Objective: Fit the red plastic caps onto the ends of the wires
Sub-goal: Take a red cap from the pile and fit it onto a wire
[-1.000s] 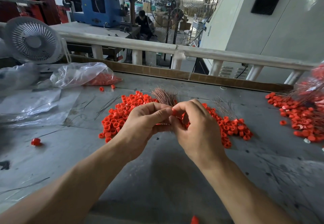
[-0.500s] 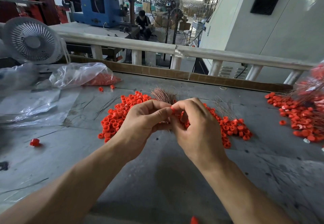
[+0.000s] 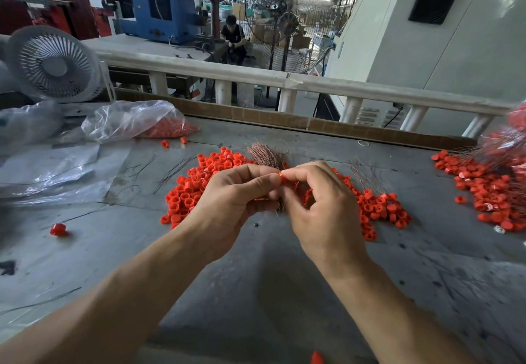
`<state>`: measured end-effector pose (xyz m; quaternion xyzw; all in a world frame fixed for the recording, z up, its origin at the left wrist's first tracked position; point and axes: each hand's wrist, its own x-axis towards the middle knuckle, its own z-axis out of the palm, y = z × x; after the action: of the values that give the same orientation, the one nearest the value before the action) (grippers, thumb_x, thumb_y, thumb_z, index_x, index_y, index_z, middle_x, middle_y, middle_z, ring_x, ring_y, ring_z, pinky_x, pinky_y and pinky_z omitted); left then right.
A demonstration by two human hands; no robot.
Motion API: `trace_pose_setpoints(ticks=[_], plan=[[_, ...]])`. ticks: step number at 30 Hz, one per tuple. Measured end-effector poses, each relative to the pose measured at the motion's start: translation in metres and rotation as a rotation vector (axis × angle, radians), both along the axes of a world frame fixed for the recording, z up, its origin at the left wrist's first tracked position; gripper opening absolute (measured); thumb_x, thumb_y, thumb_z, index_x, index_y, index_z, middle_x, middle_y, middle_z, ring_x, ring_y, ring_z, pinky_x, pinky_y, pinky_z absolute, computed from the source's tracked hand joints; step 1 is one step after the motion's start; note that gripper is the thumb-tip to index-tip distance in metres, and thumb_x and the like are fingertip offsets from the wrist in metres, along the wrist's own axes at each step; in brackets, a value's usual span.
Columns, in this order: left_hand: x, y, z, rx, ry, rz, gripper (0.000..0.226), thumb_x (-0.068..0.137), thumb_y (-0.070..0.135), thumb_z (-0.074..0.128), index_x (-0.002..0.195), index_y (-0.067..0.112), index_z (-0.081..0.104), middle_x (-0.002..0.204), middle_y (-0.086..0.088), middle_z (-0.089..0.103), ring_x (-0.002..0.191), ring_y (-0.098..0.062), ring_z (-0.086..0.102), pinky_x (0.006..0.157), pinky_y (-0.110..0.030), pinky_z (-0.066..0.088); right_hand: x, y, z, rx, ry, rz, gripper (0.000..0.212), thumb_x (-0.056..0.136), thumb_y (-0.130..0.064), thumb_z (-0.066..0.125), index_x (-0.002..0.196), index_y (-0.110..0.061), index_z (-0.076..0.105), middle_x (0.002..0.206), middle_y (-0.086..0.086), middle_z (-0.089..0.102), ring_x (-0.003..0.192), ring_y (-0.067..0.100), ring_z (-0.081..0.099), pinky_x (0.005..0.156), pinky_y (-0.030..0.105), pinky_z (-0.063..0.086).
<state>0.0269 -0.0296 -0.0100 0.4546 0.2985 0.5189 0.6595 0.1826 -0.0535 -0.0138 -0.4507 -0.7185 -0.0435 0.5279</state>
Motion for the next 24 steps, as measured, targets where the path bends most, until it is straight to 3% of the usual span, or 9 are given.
trace_pose_setpoints(ticks=[5,10,17,24], plan=[[0.0001,0.0004,-0.0008,-0.030,-0.024,0.000,0.026,0.078,0.011,0.072,0.100,-0.002,0.069,0.082,-0.016,0.064,0.084,-0.029,0.064,0.085,-0.038,0.058,-0.0045,0.0001,-0.0018,0.053,-0.084,-0.068,0.008,0.087,-0.006,0.078,0.095,-0.006,0.075,0.091,0.003,0.069,0.084,0.021,0.067,0.072,0.038,0.057],[0.0005,-0.0012,0.0012,-0.020,-0.022,0.020,0.030,0.077,0.008,0.072,0.103,-0.007,0.067,0.088,-0.022,0.064,0.080,-0.027,0.067,0.072,-0.030,0.060,-0.0014,-0.0003,0.0011,0.066,-0.163,-0.075,0.008,0.087,-0.012,0.076,0.094,-0.010,0.072,0.093,0.000,0.068,0.086,0.020,0.066,0.069,0.035,0.055],[-0.0004,-0.0006,0.0009,0.021,-0.035,0.011,0.019,0.081,0.009,0.067,0.094,-0.005,0.068,0.081,-0.017,0.065,0.073,-0.023,0.069,0.068,-0.028,0.060,-0.0030,0.0019,0.0008,0.049,-0.036,-0.045,0.008,0.084,-0.010,0.076,0.085,-0.009,0.068,0.085,-0.001,0.063,0.078,0.019,0.061,0.068,0.038,0.052],[-0.0009,-0.0002,-0.0008,0.020,-0.025,-0.016,0.015,0.082,0.010,0.066,0.091,-0.001,0.072,0.083,-0.016,0.070,0.077,-0.023,0.069,0.070,-0.028,0.060,-0.0027,0.0030,0.0009,0.143,-0.098,-0.104,0.009,0.083,-0.011,0.075,0.080,-0.009,0.067,0.080,0.001,0.063,0.078,0.021,0.057,0.070,0.033,0.049]])
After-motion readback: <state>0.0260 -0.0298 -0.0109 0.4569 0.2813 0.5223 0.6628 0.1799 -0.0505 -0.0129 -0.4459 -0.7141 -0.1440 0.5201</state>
